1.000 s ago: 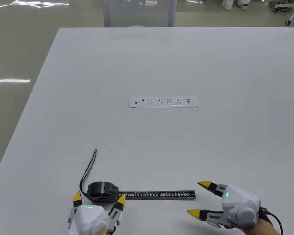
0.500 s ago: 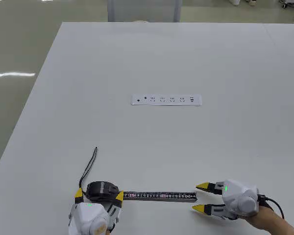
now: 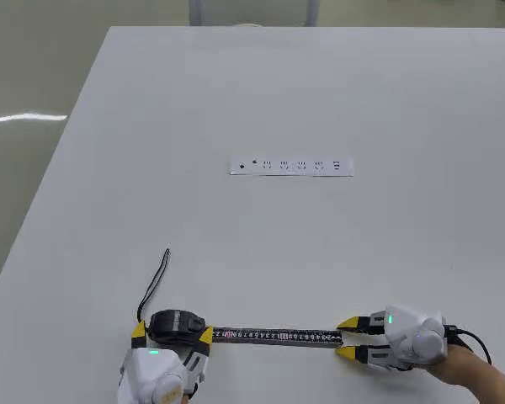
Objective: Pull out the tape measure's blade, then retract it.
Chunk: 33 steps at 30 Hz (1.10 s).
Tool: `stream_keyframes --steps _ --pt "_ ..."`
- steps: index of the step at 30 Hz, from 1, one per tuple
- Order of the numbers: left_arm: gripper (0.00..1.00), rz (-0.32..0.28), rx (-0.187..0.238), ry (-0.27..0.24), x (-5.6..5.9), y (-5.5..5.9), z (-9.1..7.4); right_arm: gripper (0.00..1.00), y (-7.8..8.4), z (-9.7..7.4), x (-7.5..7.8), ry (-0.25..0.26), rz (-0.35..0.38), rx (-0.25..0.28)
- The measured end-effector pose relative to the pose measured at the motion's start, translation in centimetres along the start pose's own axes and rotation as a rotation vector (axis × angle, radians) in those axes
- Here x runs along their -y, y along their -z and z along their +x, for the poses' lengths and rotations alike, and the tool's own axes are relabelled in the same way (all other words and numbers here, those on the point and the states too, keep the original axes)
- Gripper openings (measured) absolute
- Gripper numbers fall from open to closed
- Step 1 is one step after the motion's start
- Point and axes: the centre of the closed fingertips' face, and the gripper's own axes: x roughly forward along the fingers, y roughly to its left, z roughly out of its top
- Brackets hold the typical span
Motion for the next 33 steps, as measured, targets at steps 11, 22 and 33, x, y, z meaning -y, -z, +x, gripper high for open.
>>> stream_keyframes --steps 11,22,33 --pt "0.67 -0.018 -0.002 -0.012 0.2 0.1 0.3 0.14 -0.2 0.1 0.1 -0.035 -0.028 0.006" --pt "0.65 -0.053 -0.008 -0.041 -0.4 0.0 0.8 0.13 -0.2 0.2 0.1 -0.046 -0.046 -0.012" --pt "0.66 -0.086 -0.019 -0.057 -0.5 0.1 1.2 0.12 -0.2 0.2 -0.1 -0.051 -0.049 -0.014"
